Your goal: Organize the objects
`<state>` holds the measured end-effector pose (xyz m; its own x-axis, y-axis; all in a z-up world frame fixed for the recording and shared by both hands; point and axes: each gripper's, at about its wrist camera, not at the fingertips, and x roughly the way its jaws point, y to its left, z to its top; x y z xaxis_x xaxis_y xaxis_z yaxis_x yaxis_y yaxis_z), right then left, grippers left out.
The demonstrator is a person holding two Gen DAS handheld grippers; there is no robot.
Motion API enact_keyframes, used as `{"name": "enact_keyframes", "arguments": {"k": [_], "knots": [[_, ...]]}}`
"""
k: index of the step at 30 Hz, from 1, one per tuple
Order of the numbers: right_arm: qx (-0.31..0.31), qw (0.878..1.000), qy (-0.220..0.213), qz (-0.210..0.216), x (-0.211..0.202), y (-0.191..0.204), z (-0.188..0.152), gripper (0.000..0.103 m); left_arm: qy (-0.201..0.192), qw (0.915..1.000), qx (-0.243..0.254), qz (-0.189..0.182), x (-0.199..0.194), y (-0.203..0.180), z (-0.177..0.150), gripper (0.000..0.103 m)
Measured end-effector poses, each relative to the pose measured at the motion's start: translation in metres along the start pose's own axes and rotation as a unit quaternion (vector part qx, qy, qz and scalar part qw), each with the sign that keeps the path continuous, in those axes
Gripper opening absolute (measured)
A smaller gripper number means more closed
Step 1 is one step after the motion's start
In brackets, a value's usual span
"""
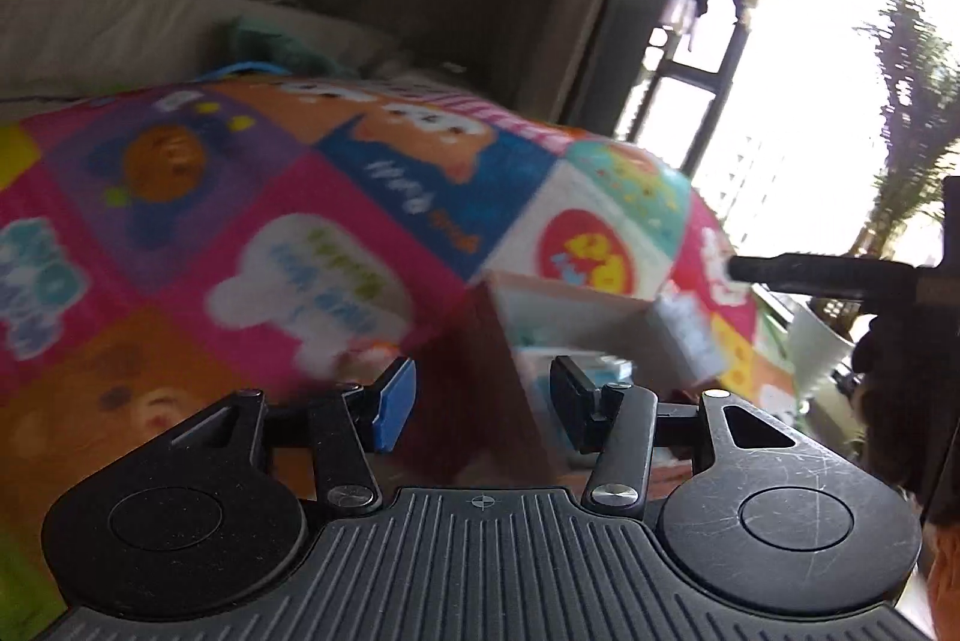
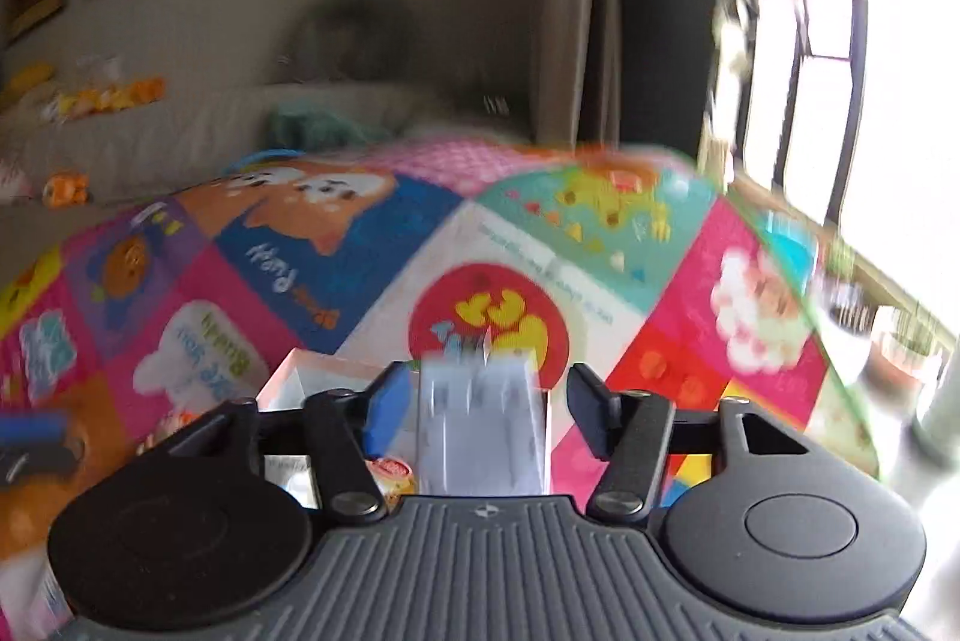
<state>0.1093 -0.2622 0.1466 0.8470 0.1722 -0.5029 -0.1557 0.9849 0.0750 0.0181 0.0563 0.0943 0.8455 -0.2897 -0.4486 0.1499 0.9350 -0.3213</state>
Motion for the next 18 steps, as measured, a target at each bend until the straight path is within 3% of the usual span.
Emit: {"name": "enact_keyframes", "arguments": {"k": [2,4,8,14,18], "knots": [[0.031,0.999,-0.005,0.015,-0.009,-0.011,-0.007,0.060,0.004,0.9998,-0.014,0.014,-0.014,0.026,-0.008,0.054],[0.027,1.000,-0.014,-0.001,-0.019,-0.012,-0.021,0.070,0.019,0.9990,-0.025,0.032,-0.021,0.048,-0.019,0.054],[-0.004,1.000,0.007,-0.017,-0.030,-0.004,-0.057,0.070,0.043,0.9970,-0.054,0.036,-0.021,0.074,-0.038,0.054],[-0.022,0.999,0.025,-0.022,-0.053,0.014,-0.121,0.082,0.079,0.9956,-0.050,-0.002,-0.016,0.063,-0.052,0.054],[-0.025,0.999,0.047,-0.008,-0.058,0.030,-0.157,0.085,0.110,0.9936,-0.025,0.011,-0.003,0.044,-0.054,0.054]]}}
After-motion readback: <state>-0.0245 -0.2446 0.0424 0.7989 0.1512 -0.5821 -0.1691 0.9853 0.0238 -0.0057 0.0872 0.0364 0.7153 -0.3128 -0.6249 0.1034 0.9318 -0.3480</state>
